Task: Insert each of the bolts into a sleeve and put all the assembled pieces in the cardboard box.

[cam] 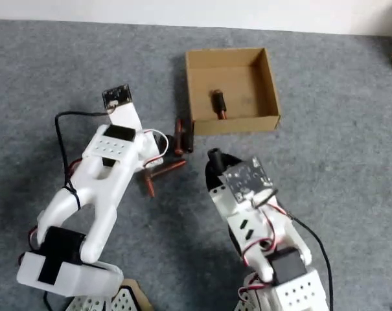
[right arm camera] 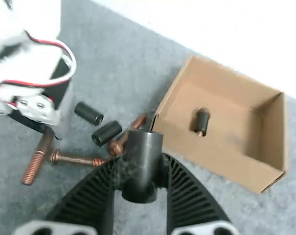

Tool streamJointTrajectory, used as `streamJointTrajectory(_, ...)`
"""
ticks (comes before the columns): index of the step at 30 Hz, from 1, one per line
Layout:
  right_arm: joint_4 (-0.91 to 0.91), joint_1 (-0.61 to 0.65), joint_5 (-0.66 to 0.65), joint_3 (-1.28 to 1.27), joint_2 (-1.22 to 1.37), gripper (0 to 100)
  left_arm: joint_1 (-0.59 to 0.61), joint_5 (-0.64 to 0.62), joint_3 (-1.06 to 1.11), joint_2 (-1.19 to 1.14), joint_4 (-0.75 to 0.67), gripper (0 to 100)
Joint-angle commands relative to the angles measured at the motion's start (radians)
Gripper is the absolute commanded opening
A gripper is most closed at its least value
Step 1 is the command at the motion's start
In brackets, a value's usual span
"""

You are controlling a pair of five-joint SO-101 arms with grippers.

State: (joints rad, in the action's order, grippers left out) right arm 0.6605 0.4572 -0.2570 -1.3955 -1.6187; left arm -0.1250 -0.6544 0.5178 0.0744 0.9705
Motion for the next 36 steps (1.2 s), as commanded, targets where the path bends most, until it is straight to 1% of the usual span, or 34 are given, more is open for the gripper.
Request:
streamJointTrajectory(1,0.044,-0.01,0.011,-0.019,-0.139,0.5,-0.033,-0.012,-0.081,0.059,-0.015,0)
streamJointTrajectory(4,0.051,-0.01,0.011,-0.087,-0.226,0.5,-0.035,-0.051,-0.111,0.059,-0.015,0)
streamJointTrajectory(8,0.044,-0.01,0.012,-0.142,-0.213,0.5,-0.035,-0.094,-0.143,0.059,-0.021,0)
streamJointTrajectory(13,0.044,-0.007,0.012,-0.151,-0.22,0.5,-0.036,-0.087,-0.137,0.059,-0.133,0)
streamJointTrajectory(15,0.044,-0.007,0.031,-0.17,-0.22,0.5,-0.036,-0.087,-0.133,0.059,-0.169,0)
streamJointTrajectory(20,0.044,-0.007,0.052,-0.186,-0.22,0.5,-0.087,-0.087,-0.131,0.081,-0.184,0)
streamJointTrajectory(24,0.042,-0.01,0.052,-0.189,-0.22,0.5,-0.151,-0.091,-0.053,0.219,-0.198,0)
streamJointTrajectory(26,0.042,-0.012,0.054,-0.183,-0.222,0.5,-0.173,-0.094,0.021,0.32,-0.232,0)
streamJointTrajectory(30,0.042,-0.012,0.054,-0.183,-0.222,0.5,-0.174,-0.089,0.165,0.501,-0.325,0)
streamJointTrajectory(34,0.042,-0.015,0.061,-0.183,-0.222,0.5,-0.177,-0.091,0.236,0.622,-0.33,0)
streamJointTrajectory(36,0.044,-0.047,0.103,-0.183,-0.222,0.5,-0.174,-0.095,0.24,0.657,-0.33,0)
